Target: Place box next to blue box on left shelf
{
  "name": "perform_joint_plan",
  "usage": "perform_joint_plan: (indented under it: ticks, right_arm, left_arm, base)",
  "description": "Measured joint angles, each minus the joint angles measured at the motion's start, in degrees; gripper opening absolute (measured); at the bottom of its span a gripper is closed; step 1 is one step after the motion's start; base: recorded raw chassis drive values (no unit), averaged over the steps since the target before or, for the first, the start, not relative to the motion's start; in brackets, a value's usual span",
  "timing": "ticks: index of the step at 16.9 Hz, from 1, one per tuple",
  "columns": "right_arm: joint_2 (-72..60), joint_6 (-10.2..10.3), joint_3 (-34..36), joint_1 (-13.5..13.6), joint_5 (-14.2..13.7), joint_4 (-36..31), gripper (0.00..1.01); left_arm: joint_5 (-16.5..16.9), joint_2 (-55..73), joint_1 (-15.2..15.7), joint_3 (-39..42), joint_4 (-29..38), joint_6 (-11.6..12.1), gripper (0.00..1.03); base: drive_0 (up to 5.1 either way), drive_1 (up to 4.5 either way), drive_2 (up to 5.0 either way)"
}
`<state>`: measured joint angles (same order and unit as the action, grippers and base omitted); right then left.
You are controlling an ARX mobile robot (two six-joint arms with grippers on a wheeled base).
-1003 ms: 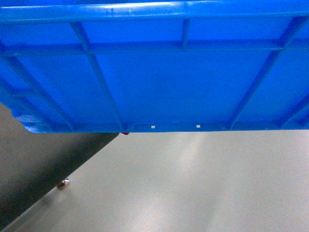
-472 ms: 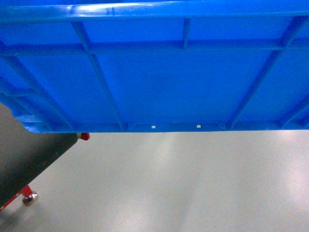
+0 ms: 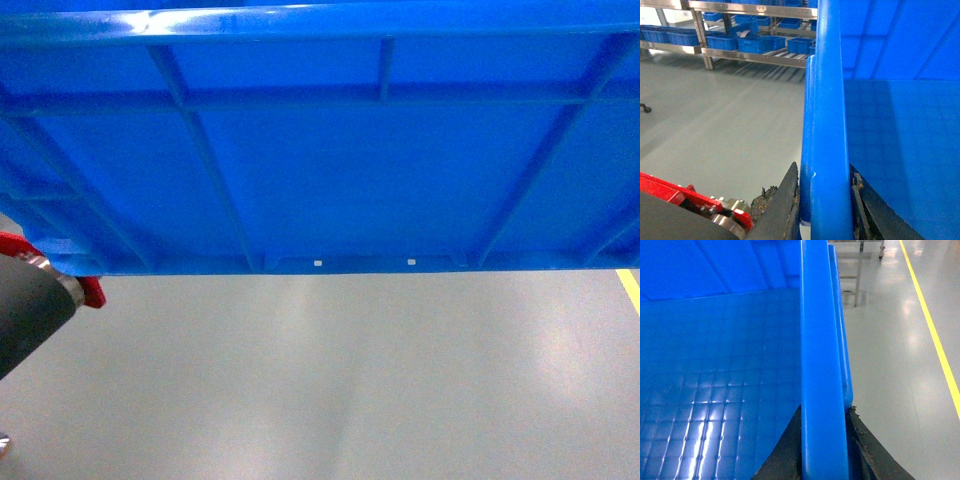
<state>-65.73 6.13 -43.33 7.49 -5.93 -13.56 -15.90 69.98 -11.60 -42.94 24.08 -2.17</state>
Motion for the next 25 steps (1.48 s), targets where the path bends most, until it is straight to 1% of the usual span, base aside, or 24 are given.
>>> perform_joint_plan:
  ticks: [15, 20, 21, 22, 25]
  right_arm:
    - [0.0, 0.0, 0.0, 0.0, 0.02, 0.0, 0.14]
    - [0.26, 0.11, 0.02, -0.02, -0.15, -0.02, 0.13]
    - [0.26, -1.75, 0.13, 0.04, 1.46, 0.28, 0.09]
    - [0.24, -2.1, 0.13, 0.09, 1.73, 0.24, 0.08]
    - [0.24, -2.29, 0.15, 0.07, 1.73, 0.22, 0.08]
  left_arm:
    - [-0.13, 0.0, 0.0, 0.0, 0.02, 0.07, 0.18]
    - [-0.24, -0.39, -0.31, 0.11, 0.0, 0.09, 0.18]
    - [-0.26, -0.39, -0.13, 0.09, -0.07, 0.74, 0.18]
    - [-0.63, -0.37, 0.09, 0.13, -0.22, 0.96, 0.17]
    - [-0.7, -0.37, 0.07, 0.13, 0.04, 1.33, 0.16]
  base:
    - [-1.5, -1.49, -1.5]
    - [0.2, 4.45, -4.0]
    - [0.1, 4.36, -4.1]
    - [0.0, 4.21, -4.2]
    - [-0.1, 4.15, -4.3]
